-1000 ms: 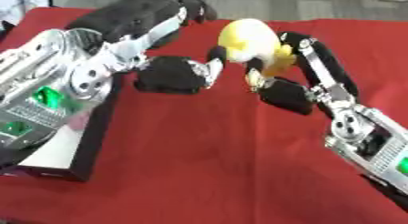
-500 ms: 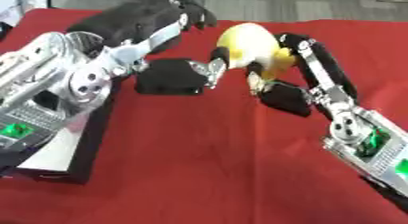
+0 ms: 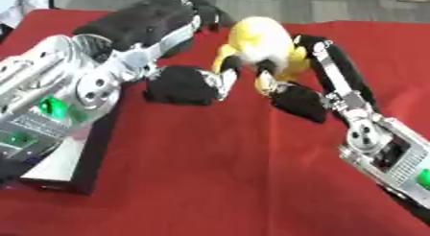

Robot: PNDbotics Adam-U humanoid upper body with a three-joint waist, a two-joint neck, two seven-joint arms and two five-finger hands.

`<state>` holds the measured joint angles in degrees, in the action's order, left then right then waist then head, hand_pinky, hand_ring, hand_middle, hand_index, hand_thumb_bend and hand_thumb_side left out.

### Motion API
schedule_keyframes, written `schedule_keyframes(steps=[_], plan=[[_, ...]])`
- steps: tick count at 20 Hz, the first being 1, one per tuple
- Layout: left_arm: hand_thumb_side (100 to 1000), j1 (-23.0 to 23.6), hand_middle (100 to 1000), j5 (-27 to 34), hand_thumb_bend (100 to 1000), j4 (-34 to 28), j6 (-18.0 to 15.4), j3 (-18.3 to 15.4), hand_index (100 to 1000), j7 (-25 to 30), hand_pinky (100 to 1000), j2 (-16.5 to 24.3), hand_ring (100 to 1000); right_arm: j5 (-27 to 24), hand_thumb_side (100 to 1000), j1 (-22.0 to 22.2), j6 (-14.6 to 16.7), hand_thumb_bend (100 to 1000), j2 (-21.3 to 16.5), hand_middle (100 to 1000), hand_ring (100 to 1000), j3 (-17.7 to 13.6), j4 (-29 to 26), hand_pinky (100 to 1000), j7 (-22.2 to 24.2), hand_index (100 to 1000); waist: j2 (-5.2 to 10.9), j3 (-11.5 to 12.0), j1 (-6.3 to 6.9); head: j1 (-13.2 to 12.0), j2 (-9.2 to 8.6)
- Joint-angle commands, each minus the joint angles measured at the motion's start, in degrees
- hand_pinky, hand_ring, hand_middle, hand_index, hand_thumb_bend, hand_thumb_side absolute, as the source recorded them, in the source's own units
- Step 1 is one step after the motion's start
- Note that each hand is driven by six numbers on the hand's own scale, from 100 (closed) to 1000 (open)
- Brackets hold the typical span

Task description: Pick up the objects with one hand, pass them to the other hand, and then place them into the box on the other side of the table.

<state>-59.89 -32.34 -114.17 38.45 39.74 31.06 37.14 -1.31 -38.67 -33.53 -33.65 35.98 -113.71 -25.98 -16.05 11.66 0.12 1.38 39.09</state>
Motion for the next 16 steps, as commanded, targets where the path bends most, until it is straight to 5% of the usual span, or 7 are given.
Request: schedule_keyframes(steps=[1,16], plan=[[798,-1.2,790,-0.1,100,-0.4,2.0,-0.5,920,3.8,1000,0.3,825,0.9,337,-0.9,0.2,100,-0.8,566,652,-0.5,-0.9,738,0.7,529,0.23,0.0,-0.45,0.3,-0.53],[664,-1.1,799,-3.7,100,-0.1,2.8,-0.8,934,4.3,1000,-0.7,836,1.3,341,-0.8,0.9,100,-0.6,581,650,-0.4,-0.9,730,0.7,527,0.13,-0.2,-0.55,0.5,-0.64]])
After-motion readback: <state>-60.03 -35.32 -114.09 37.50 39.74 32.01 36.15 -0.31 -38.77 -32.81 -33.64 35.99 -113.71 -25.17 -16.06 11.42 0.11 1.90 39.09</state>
